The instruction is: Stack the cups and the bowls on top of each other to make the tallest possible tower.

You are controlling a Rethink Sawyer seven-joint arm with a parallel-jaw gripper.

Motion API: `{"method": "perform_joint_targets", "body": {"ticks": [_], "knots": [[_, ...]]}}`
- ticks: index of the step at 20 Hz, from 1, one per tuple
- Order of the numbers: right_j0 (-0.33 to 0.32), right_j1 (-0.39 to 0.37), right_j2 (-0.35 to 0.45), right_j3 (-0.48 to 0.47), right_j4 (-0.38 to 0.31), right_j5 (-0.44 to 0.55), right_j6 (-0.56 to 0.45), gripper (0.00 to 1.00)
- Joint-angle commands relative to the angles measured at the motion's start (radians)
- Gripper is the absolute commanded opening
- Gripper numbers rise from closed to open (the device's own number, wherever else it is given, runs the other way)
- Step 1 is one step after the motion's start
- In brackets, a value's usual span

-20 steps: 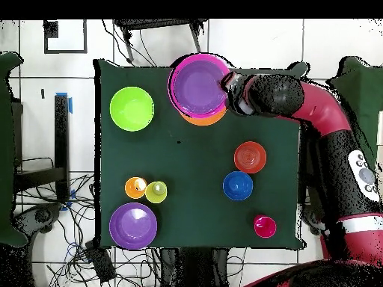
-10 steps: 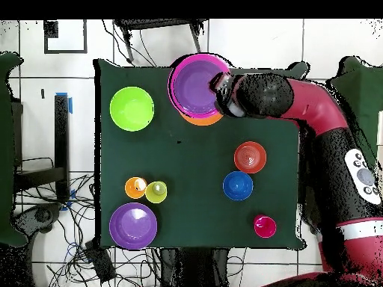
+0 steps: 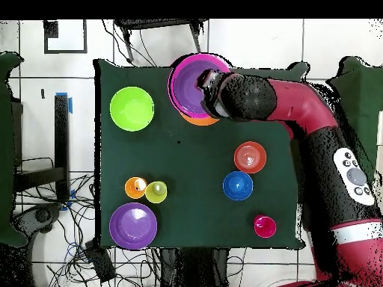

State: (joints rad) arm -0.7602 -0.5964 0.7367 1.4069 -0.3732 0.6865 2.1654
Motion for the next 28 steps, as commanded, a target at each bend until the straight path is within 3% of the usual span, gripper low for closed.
{"method": "perform_joint_targets", "body": {"ticks": [1,11,21,28], "knots": [[0.07,0.042,-0.099,0.053,-0.041,-0.085,0.079,1.0],[0.093,0.067,-0.131,0.025,-0.002,-0.106,0.065,1.0],[0.072,0.085,-0.142,0.04,-0.01,-0.118,0.023,1.0],[0.079,0.096,-0.16,0.076,-0.019,-0.196,0.065,1.0]]}}
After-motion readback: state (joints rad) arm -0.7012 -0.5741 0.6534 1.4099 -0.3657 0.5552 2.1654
